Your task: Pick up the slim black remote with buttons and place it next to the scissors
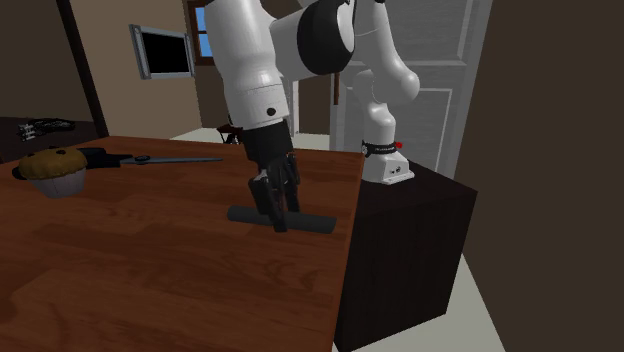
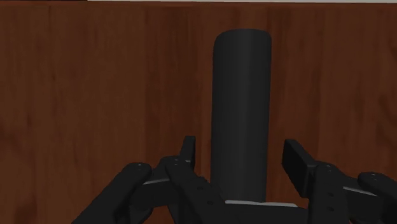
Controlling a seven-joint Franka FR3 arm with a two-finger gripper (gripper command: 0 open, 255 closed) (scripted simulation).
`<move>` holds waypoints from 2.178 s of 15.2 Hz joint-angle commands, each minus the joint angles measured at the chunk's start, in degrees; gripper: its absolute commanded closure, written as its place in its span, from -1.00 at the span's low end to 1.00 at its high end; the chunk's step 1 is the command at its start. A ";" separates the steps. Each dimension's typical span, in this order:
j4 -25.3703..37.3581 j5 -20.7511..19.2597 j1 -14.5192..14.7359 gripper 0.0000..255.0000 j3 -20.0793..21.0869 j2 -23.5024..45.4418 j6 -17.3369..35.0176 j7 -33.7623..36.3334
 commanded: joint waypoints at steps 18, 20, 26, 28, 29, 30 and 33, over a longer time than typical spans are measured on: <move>2.25 1.33 -0.68 1.00 0.85 -3.39 -5.29 0.10; 2.91 1.58 -0.81 1.00 1.00 -4.08 -6.58 0.15; 5.23 2.25 -1.11 1.00 1.37 -5.89 -10.53 0.37; 3.80 2.97 -2.32 1.00 1.26 -7.34 -10.66 -1.04; 2.22 3.62 -3.47 1.00 1.09 -8.60 -10.48 -2.49; 0.73 4.25 -4.59 1.00 0.88 -9.82 -10.35 -3.96; -3.25 5.95 -7.72 1.00 0.01 -13.19 -10.18 -8.42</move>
